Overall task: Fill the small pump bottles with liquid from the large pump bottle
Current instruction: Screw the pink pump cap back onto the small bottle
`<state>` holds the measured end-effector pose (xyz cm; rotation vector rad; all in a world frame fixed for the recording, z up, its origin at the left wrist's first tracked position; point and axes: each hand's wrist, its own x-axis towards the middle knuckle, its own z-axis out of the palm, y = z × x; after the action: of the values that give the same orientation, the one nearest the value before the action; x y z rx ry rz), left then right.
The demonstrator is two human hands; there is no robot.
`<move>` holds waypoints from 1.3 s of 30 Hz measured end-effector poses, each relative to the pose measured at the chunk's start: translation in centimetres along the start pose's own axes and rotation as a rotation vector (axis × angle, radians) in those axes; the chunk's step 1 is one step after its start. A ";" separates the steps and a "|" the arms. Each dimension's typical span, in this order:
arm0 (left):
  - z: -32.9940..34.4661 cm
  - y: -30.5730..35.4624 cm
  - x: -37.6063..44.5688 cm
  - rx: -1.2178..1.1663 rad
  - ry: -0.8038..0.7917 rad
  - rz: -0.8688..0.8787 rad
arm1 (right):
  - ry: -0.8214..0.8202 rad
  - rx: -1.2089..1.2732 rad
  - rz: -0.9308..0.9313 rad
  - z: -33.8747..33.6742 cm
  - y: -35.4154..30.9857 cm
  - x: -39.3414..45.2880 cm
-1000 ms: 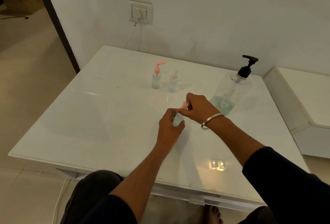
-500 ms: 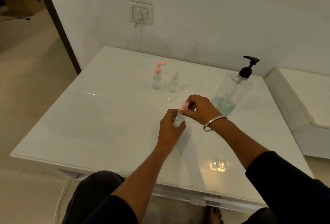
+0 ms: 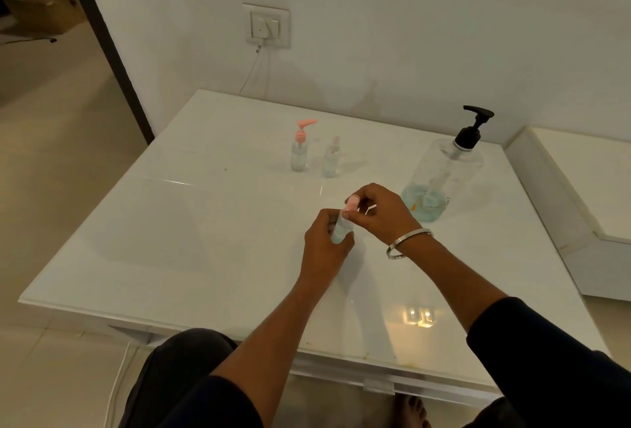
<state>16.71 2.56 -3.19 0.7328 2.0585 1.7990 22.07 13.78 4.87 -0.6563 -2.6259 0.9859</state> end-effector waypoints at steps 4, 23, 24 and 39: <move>0.0 -0.1 0.0 0.011 0.009 0.014 | 0.080 -0.040 0.079 1.2 -0.1 0.0; 0.0 -0.4 0.1 -0.007 0.000 0.031 | 0.074 0.134 0.152 1.7 0.9 -0.9; 0.0 -0.5 0.1 -0.013 -0.002 0.028 | 0.062 0.142 0.131 1.4 1.0 -1.0; 0.1 -0.4 0.1 0.004 0.003 0.034 | 0.115 0.170 0.140 2.0 0.7 -0.9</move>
<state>16.61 2.71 -3.54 0.7712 2.0637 1.8158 22.32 12.67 2.83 -0.8375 -2.3925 1.1595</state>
